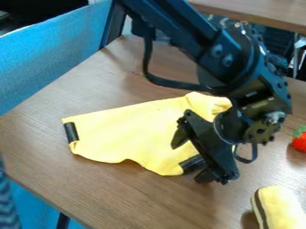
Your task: Unfold the cloth from bottom right to top left
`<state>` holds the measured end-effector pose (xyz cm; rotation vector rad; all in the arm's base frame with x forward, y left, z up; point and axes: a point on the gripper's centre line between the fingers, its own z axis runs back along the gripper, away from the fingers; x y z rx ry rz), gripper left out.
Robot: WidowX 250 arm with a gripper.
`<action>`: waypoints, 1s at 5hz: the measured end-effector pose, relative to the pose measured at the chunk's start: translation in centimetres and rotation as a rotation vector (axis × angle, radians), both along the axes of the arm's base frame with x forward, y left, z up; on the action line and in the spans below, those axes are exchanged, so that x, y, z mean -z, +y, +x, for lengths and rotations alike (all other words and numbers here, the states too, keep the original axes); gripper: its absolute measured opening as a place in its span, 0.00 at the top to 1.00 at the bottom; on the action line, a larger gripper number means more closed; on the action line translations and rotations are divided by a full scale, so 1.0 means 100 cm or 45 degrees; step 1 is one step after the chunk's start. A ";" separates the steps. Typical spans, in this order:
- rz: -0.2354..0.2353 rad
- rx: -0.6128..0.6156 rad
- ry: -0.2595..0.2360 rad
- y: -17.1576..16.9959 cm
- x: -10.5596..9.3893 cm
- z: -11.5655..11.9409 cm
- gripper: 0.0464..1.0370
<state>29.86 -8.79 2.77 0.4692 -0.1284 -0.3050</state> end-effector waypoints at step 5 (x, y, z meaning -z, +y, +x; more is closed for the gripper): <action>-0.001 -0.039 0.017 -0.008 0.013 0.013 0.89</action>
